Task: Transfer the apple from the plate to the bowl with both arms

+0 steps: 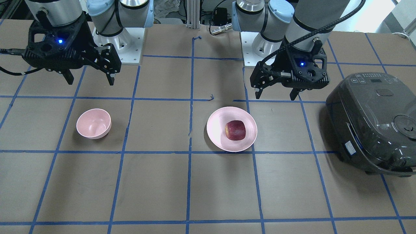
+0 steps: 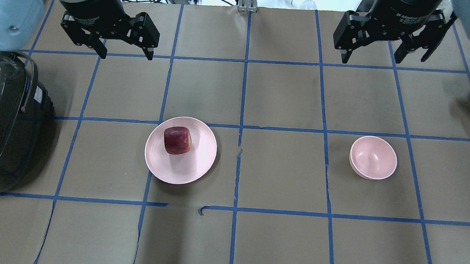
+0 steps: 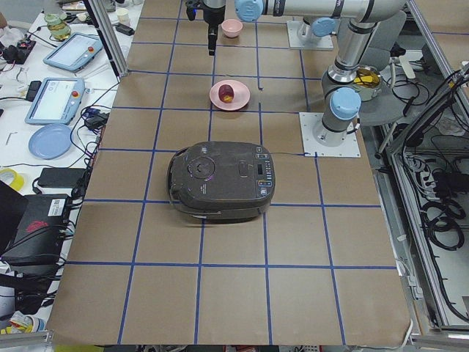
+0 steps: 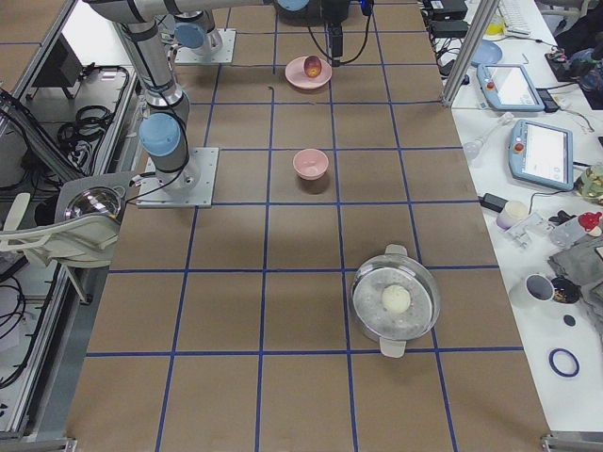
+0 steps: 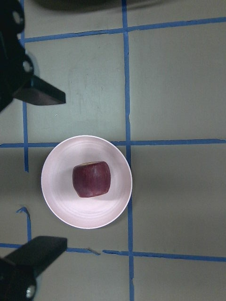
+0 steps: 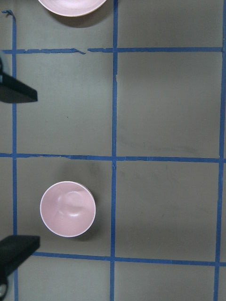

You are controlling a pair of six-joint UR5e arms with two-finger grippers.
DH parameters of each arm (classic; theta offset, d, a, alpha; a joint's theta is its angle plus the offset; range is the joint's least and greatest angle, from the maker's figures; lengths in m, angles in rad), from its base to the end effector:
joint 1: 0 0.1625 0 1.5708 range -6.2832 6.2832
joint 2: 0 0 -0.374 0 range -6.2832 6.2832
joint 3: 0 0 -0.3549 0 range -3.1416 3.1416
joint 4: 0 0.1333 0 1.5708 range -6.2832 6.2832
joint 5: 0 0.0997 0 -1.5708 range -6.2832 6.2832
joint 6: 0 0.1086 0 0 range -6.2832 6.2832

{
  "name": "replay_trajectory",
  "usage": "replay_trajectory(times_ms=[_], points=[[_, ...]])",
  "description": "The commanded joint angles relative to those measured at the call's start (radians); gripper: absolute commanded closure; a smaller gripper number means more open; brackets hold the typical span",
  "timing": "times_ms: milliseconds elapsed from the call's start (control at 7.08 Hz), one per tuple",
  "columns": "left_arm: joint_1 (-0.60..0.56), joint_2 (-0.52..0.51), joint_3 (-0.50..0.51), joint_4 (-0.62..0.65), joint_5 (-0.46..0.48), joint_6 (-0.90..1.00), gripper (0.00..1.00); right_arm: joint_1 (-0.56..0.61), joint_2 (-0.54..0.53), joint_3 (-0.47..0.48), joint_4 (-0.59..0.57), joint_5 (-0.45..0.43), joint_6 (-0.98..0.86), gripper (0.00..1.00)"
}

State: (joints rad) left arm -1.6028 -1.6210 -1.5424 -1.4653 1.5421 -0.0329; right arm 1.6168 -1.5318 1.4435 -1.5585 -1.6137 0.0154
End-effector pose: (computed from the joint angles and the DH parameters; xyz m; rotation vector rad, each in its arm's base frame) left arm -0.1518 -0.4774 0.4284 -0.0005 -3.1076 0.1286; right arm 0.1504 -0.4693 0.4669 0.0449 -3.0984 0.1198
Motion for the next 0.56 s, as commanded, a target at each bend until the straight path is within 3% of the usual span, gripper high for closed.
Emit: replay_trajectory(times_ms=[0,141,282,424], points=[[-0.003,-0.039,-0.037,0.067,-0.010,-0.007,0.00,-0.003,0.002,-0.002,-0.003,-0.002,-0.018,0.00],[-0.020,-0.065,-0.112,0.179,-0.010,-0.056,0.00,-0.056,0.002,-0.002,-0.003,0.003,-0.069,0.00],[-0.035,-0.075,-0.202,0.294,-0.010,-0.068,0.00,-0.174,-0.001,-0.002,0.003,0.009,-0.244,0.00],[-0.058,-0.086,-0.290,0.331,0.002,-0.062,0.00,-0.283,-0.002,0.000,0.003,0.014,-0.352,0.00]])
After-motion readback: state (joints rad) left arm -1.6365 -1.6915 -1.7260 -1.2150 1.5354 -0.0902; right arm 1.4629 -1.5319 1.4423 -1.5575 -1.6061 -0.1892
